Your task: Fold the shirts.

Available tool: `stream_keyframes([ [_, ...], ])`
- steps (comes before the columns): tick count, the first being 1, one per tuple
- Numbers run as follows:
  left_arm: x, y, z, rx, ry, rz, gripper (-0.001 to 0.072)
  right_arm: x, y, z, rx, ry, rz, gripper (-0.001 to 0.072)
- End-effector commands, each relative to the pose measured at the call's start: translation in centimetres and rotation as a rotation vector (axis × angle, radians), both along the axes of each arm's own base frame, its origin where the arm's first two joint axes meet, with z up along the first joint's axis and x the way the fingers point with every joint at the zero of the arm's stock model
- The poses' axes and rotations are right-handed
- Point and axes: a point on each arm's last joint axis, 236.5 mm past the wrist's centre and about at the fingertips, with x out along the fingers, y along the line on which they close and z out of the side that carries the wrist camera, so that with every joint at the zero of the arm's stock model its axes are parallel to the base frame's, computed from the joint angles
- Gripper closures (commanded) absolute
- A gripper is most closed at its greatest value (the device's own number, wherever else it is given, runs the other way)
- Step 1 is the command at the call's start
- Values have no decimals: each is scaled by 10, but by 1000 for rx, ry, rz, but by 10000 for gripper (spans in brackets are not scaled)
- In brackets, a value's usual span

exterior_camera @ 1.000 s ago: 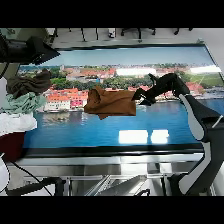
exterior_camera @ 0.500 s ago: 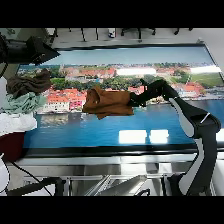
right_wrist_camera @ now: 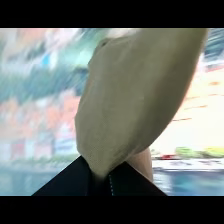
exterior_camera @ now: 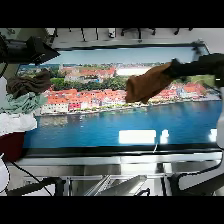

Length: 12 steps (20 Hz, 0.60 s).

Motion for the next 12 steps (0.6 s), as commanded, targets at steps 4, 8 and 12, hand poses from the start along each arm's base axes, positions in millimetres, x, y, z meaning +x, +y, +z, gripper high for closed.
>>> stream_keyframes([
  [4, 0, 0, 1, 0, -2, 0, 696, -144, -216, -17, -274, 224, -498, 691],
  [8, 0, -1, 0, 0, 0, -2, 696, -245, -238, -96, -234, 429, -625, 691],
  [12, -2, -1, -2, 4, 9, -8, 696, -300, -240, -159, -182, 536, -638, 691],
])
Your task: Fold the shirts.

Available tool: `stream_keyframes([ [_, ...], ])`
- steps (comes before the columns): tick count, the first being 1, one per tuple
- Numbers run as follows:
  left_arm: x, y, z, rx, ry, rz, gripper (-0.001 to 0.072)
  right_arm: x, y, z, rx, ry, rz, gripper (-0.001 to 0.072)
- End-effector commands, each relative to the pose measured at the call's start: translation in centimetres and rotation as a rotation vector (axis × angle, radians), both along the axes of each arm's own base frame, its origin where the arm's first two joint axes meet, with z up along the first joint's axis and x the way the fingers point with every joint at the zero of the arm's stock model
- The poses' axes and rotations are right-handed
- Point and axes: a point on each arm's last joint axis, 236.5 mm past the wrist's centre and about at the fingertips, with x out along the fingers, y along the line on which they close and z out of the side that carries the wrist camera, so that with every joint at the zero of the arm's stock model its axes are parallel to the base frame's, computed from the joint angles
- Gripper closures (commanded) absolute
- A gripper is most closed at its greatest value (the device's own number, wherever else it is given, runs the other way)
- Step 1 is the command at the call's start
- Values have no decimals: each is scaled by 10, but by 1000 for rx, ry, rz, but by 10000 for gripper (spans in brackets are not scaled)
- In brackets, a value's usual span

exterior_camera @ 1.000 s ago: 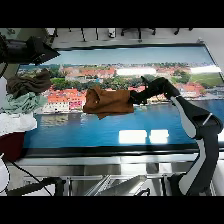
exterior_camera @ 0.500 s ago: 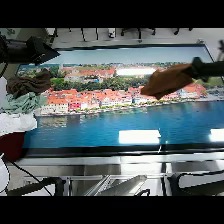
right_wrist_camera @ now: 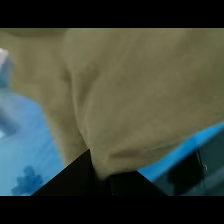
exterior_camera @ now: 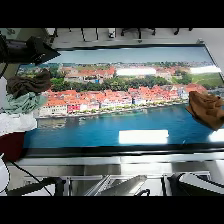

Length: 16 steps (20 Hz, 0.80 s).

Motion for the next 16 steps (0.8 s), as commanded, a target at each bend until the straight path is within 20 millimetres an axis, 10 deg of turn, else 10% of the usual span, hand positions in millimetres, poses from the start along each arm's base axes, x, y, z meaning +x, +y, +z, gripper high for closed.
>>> stream_keyframes([
  [1, -2, -1, -2, 5, 11, -7, 696, -53, -9, -45, 14, 69, -49, 691],
  [7, -5, -7, -2, 6, 10, -23, 695, -59, -21, -53, -4, 64, -57, 662],
  [9, -6, -14, -2, 5, 7, -36, 696, -61, -13, -58, 37, 80, -48, 178],
  [10, -7, -15, -1, 4, 6, -38, 696, -63, -9, -56, 54, 85, -44, 90],
  [13, -6, -16, 0, 1, 0, -37, 696, -74, -17, -22, 40, 139, -91, 252],
  [16, -3, -16, 2, -6, -12, -29, 696, -53, -26, 51, -47, 14, -170, 254],
])
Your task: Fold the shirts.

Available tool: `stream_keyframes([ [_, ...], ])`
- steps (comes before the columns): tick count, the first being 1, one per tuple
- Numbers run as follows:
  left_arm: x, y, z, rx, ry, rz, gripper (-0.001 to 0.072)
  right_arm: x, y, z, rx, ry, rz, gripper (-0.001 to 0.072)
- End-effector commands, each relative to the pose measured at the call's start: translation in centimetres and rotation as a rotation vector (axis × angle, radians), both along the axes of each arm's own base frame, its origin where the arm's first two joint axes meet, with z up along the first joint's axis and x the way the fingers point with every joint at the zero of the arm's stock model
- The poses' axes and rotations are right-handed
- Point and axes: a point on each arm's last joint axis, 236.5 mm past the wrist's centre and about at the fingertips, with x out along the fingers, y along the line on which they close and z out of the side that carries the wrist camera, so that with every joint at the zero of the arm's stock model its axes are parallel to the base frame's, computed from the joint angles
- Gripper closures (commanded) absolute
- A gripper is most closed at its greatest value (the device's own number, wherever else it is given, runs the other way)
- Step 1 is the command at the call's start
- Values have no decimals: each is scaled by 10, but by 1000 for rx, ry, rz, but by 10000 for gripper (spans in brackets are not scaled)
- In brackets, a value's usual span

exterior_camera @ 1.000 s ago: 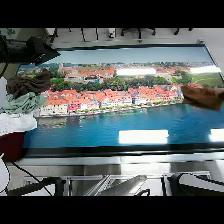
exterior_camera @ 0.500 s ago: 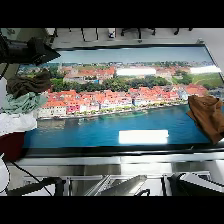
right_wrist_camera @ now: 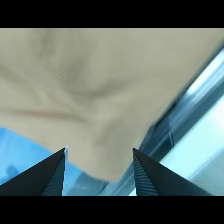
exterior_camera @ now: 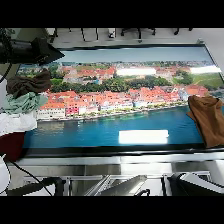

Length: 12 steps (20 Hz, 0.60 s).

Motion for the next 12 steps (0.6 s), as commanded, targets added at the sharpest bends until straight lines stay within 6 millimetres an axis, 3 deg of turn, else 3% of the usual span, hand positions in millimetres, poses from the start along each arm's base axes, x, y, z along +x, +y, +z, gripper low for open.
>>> stream_keyframes([
  [1, 2, 0, 2, -5, -11, 6, 696, 34, 14, 78, -53, -174, -16, 426],
  [2, 2, -1, 2, -5, -12, 5, 696, 60, 35, 103, -69, -285, 77, 661],
  [4, 1, -4, 2, -1, -16, -5, 696, 102, 89, 144, -84, -445, 248, 688],
  [7, -12, -22, -1, 14, -2, -59, 697, 132, 178, 173, -116, -522, 507, 689],
  [9, -32, -30, -27, 101, 40, -63, 697, 136, 246, 173, -93, -555, 677, 689],
  [12, -76, -32, -96, 257, 98, -37, 697, 120, 326, 134, -40, -551, 833, 689],
])
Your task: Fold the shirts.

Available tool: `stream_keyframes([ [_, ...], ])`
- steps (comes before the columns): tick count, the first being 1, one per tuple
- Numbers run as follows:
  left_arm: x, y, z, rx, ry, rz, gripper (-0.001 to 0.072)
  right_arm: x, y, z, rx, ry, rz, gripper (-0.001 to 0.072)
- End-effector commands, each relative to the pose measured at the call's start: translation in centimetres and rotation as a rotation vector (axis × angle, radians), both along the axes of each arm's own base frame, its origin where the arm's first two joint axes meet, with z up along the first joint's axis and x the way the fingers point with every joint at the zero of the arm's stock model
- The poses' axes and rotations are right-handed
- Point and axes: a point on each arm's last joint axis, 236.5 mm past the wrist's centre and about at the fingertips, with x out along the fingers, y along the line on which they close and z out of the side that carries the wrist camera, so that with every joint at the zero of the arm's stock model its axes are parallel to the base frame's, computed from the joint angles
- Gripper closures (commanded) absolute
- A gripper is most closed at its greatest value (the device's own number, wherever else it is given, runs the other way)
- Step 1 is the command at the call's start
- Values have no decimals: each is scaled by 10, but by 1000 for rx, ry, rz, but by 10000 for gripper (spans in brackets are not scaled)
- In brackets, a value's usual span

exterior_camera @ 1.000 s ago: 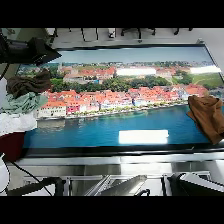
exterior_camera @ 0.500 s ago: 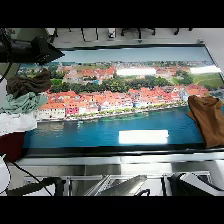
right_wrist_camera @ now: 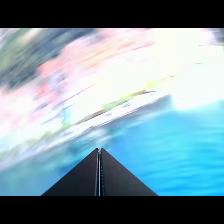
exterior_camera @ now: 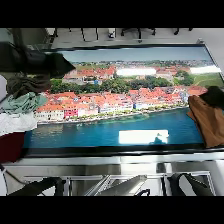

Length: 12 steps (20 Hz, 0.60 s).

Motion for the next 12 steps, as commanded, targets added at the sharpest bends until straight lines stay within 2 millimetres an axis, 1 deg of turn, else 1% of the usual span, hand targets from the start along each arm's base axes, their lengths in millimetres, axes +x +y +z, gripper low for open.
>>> stream_keyframes([
  [1, -49, -1, -75, 119, 55, 27, 698, -22, 92, -36, 17, -3, 189, 689],
  [2, -67, -3, -98, 95, 94, 41, 698, -30, 104, -52, 24, 17, 215, 689],
  [3, -83, -4, -120, 59, 141, 51, 697, -36, 113, -65, 34, 42, 228, 688],
  [4, -100, -7, -140, 9, 198, 56, 698, -40, 117, -73, 40, 64, 240, 689],
  [5, -110, -6, -153, -21, 233, 66, 697, -42, 120, -75, 42, 70, 247, 688],
  [6, -118, -4, -161, -42, 253, 78, 697, -41, 121, -74, 54, 67, 247, 688],
  [8, -124, 1, -166, -74, 245, 107, 697, -44, 124, -73, 68, 75, 253, 688],
  [9, -127, 4, -166, -77, 238, 115, 697, -51, 127, -77, 84, 112, 258, 688],
  [10, -128, 8, -165, -80, 231, 123, 697, -55, 129, -78, 86, 128, 270, 688],
  [12, -129, 15, -158, -92, 204, 141, 696, -56, 129, -79, 87, 134, 273, 688],
])
